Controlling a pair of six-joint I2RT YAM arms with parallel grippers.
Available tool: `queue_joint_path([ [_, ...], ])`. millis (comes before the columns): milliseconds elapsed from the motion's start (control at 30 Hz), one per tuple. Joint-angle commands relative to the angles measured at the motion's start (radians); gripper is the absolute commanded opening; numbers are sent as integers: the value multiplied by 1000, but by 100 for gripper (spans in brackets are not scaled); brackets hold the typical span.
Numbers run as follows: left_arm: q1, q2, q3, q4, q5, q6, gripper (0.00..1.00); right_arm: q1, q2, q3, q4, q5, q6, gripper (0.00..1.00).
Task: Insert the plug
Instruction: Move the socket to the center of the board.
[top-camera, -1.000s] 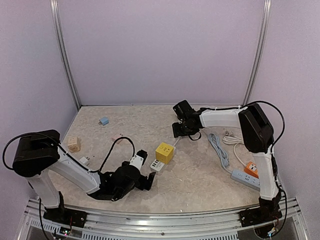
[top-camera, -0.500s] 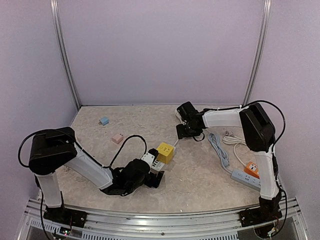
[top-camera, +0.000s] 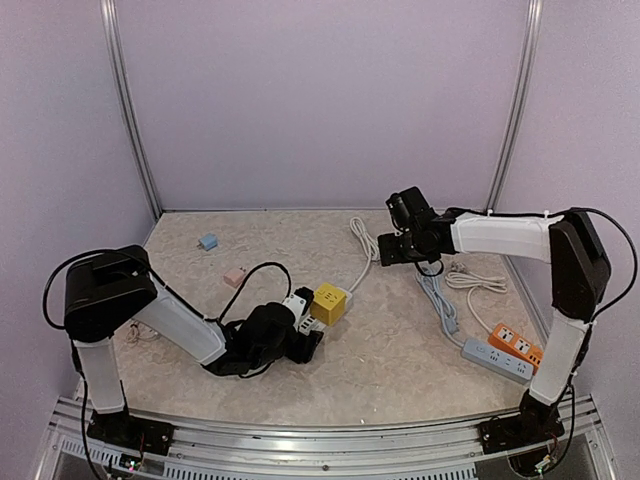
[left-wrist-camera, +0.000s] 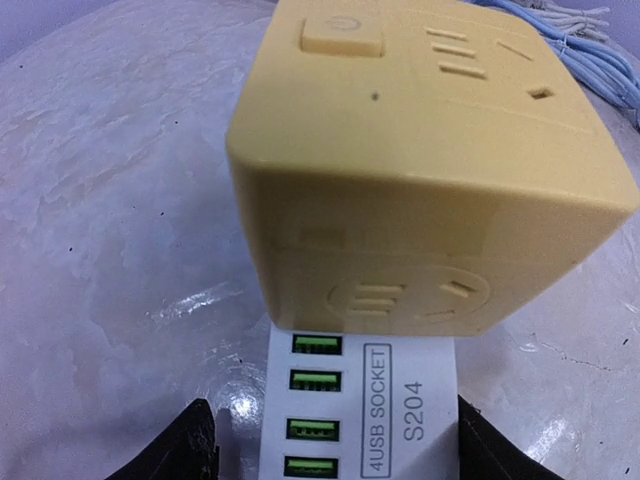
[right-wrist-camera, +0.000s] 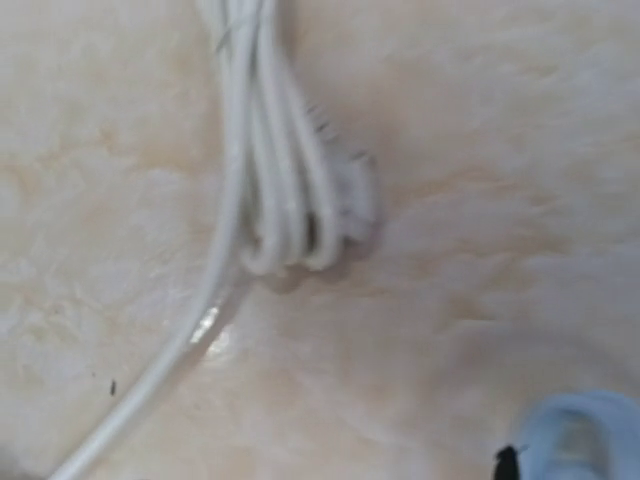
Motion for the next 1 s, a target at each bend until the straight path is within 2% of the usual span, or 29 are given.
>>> queue_joint_path([
  [0,25,26,23,2,44,23,68,-19,-119,-68,18,52,-6,70],
  [167,59,30,37,3,72,53,54,-22,-199,-125,18,62,-5,70],
  [333,109,31,56,-12,104,89,48,-23,-257,-173,23,58,0,70],
  [967,346,103,309,-252,246,163,55,-25,-304,-202,26,47,-8,70],
])
